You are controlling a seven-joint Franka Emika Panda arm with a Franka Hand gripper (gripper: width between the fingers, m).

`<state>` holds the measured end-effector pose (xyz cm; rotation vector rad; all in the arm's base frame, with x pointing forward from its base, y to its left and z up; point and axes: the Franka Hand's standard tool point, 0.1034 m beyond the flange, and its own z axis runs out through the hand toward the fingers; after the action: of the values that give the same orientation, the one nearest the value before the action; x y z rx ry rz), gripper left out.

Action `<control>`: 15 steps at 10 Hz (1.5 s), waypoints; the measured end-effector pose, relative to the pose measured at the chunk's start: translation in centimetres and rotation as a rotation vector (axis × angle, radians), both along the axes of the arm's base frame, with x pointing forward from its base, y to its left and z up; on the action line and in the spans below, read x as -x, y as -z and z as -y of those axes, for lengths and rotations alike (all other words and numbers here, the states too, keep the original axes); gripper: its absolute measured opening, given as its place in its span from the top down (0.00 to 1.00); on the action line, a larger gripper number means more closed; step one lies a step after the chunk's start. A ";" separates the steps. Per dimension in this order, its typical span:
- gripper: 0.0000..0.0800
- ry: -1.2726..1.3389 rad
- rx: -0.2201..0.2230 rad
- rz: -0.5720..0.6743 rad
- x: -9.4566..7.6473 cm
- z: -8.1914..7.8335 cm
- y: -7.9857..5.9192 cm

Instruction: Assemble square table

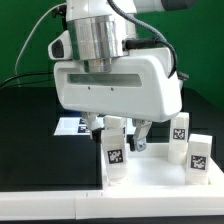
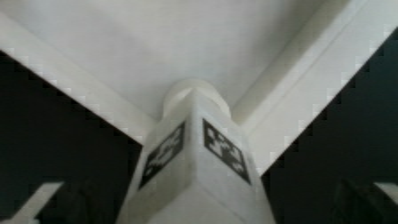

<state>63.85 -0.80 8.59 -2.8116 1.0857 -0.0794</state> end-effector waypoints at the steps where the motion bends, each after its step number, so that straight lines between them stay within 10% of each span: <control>1: 0.19 -0.213 0.039 0.020 -0.1 -0.1 0.0; 4: 0.19 -0.372 0.052 0.025 0.0 -1.1 0.3; 6: 0.53 -0.330 0.048 0.021 0.0 -1.1 0.3; 8: 0.63 -0.165 0.037 0.004 0.1 -0.7 0.4; 15: 0.64 0.719 -0.094 -0.087 0.3 -1.1 0.7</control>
Offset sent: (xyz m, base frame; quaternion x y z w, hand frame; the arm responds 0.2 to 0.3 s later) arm 0.0000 0.0000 0.0000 0.0000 0.0000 0.0650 0.9979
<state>63.56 0.27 7.86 -2.2205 1.9975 0.0276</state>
